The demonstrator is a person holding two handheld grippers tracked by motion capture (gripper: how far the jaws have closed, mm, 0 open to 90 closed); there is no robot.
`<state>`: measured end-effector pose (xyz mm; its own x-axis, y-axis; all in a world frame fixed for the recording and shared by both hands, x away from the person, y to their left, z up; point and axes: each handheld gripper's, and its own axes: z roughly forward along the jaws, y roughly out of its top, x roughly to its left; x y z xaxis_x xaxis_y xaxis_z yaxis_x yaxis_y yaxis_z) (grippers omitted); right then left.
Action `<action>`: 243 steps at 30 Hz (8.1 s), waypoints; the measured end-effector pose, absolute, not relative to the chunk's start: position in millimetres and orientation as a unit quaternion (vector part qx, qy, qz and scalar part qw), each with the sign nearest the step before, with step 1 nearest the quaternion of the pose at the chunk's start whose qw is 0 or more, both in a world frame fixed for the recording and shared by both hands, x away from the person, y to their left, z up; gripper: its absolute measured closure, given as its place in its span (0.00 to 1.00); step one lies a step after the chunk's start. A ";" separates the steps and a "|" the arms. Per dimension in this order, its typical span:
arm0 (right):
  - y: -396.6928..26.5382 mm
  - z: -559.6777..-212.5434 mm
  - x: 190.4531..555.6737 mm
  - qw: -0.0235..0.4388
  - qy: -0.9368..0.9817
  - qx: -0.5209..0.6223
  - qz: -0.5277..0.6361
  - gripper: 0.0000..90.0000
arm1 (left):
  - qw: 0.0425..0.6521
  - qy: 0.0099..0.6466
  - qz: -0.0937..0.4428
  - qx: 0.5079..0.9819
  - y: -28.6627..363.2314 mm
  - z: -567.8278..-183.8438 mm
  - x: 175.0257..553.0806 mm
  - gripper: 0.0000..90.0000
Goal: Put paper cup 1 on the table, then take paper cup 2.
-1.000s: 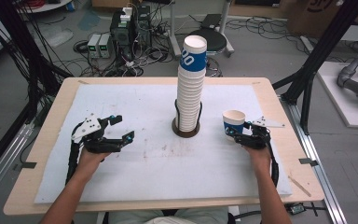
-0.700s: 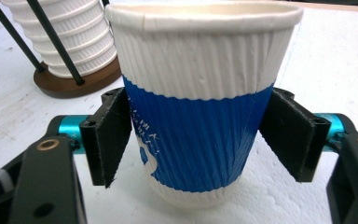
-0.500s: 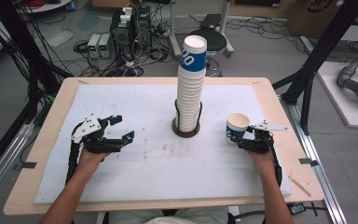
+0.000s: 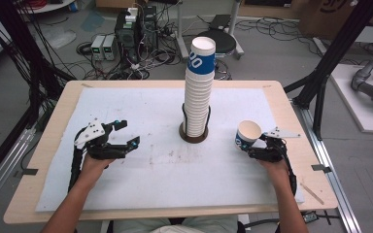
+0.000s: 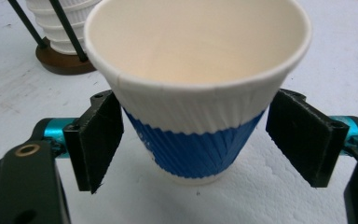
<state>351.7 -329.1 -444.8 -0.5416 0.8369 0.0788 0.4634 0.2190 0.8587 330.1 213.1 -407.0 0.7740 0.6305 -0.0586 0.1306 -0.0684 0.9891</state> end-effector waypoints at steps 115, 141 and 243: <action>-320.6 -379.9 300.2 0.202 0.739 0.339 0.546 0.22 | 0.665 0.197 0.126 0.709 136.0 -245.8 395.0 0.19; -322.9 -377.1 298.0 0.198 0.733 0.337 0.557 0.22 | 0.626 0.201 0.145 0.740 54.2 -192.9 449.3 0.19; -299.7 -388.6 301.8 0.173 0.747 0.325 0.553 0.22 | 0.639 0.175 0.133 0.738 201.0 -272.5 365.0 0.30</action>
<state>301.8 -299.7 -388.6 -0.7292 0.6770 0.1001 0.2931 0.1768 0.9396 365.0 201.0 -272.5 0.9036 0.4276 -0.0266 0.0875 -0.1235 0.9885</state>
